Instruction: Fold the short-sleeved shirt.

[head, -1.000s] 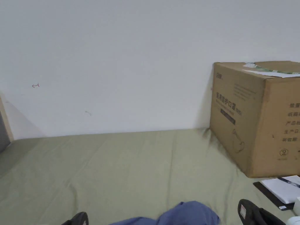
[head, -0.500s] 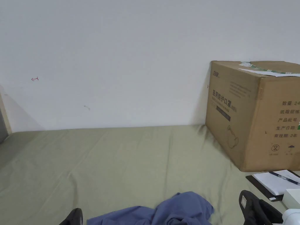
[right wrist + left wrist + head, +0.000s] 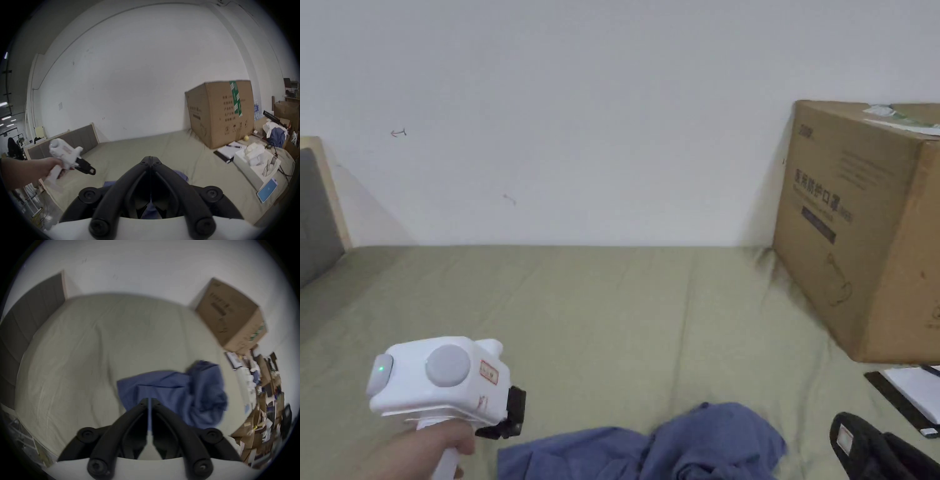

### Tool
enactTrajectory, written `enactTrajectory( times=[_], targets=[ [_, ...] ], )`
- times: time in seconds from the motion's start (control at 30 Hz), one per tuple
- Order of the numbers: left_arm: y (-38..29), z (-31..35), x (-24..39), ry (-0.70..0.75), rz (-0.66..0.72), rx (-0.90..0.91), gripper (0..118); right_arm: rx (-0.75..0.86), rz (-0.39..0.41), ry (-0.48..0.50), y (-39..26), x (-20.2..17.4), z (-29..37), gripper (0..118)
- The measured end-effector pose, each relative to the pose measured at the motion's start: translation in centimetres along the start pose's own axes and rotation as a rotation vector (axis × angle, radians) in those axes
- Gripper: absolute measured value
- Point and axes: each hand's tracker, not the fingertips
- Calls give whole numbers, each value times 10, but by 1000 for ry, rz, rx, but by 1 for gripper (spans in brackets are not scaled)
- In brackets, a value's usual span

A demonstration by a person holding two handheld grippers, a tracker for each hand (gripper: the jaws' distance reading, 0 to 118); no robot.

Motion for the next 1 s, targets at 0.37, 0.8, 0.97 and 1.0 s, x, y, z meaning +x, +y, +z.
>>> enactTrajectory(
  times=[0.37,0.8,0.97,1.0],
  targets=[
    [16,-157,-36,109,62,-200,112,-186,-94,-68,-42,38,-56,0],
    [-38,-95,-16,2,-27,100,2,-714,-223,0,-32,112,-210,27],
    [-38,-88,-32,-30,30,117,2,-967,-231,-140,-56,143,-318,65],
    [-38,-87,-34,-28,29,116,2,-966,-280,-168,-61,150,-331,77]
  ],
)
